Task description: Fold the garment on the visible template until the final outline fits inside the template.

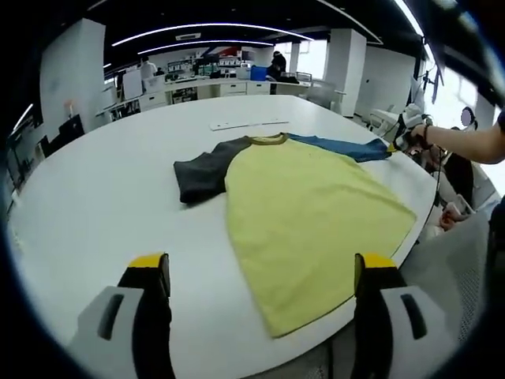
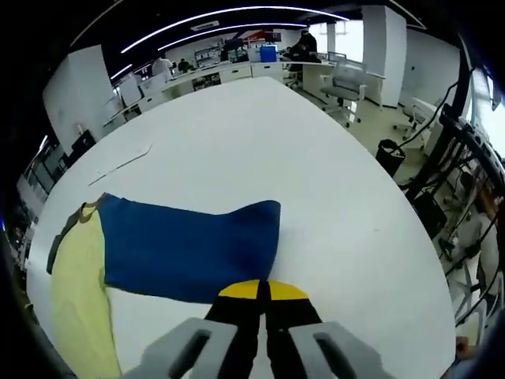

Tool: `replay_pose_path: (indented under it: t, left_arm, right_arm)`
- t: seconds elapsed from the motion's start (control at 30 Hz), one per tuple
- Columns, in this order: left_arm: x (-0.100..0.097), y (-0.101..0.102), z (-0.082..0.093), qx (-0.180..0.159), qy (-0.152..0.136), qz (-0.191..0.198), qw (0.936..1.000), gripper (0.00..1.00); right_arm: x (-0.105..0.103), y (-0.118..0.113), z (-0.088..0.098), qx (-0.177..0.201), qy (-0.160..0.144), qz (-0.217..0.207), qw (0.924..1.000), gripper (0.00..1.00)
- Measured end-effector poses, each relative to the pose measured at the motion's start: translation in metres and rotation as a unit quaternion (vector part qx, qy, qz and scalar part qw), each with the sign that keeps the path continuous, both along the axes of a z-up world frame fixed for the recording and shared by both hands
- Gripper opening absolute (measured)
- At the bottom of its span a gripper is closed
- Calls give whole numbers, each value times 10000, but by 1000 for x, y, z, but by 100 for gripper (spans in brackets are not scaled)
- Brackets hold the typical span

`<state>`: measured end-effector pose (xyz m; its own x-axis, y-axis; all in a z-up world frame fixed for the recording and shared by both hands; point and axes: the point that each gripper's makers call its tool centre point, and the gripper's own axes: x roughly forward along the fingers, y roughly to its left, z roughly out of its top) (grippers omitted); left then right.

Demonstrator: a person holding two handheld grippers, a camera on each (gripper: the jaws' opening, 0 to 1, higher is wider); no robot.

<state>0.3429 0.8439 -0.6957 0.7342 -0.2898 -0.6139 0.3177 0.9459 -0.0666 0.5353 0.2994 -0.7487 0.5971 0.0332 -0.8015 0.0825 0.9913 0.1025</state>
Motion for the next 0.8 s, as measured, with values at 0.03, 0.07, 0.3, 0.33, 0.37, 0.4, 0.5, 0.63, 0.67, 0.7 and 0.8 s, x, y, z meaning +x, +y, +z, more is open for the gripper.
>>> replay_pose_path:
  t: [0.03, 0.07, 0.3, 0.33, 0.37, 0.4, 0.5, 0.63, 0.67, 0.7, 0.8]
  left_arm:
    - [0, -1, 0, -8, 5, -11, 10000, 95]
    - [-1, -1, 0, -8, 8, -19, 10000, 95]
    - [-3, -1, 0, -7, 32, -59, 10000, 98]
    - [-3, -2, 0, -20, 34, -56, 10000, 98]
    - [-3, -2, 0, -29, 39, -53, 10000, 98]
    - [-4, -1, 0, -26, 48, -54, 10000, 98]
    - [-5, -1, 0, -16, 58, -74, 10000, 99]
    - [-5, -4, 4, -61, 25, -112, 9999, 99]
    - [-5, -5, 4, -58, 21, -124, 9999, 99]
    - [-5, -5, 4, -46, 26, -139, 9999, 99]
    - [-5, -4, 5, 4, 33, -168, 9999, 99]
  right_arm:
    - [0, 1, -2, 95, 57, -39, 9999, 0]
    - [0, 1, -2, 119, 73, -37, 9999, 0]
    - [-2, 8, 7, 165, 83, -46, 9998, 0]
    - [-2, 9, 9, 165, 75, -24, 9998, 0]
    - [-1, 11, 11, 174, 70, -5, 9998, 0]
    - [0, 13, 13, 193, 53, 21, 9998, 0]
    - [2, 18, 18, 214, 20, 92, 9997, 0]
    - [6, 26, 24, 217, -15, 214, 9995, 0]
    - [7, 28, 25, 204, -14, 247, 9995, 0]
    - [9, 30, 27, 177, -19, 285, 9994, 0]
    - [12, 35, 32, 155, -50, 384, 9991, 0]
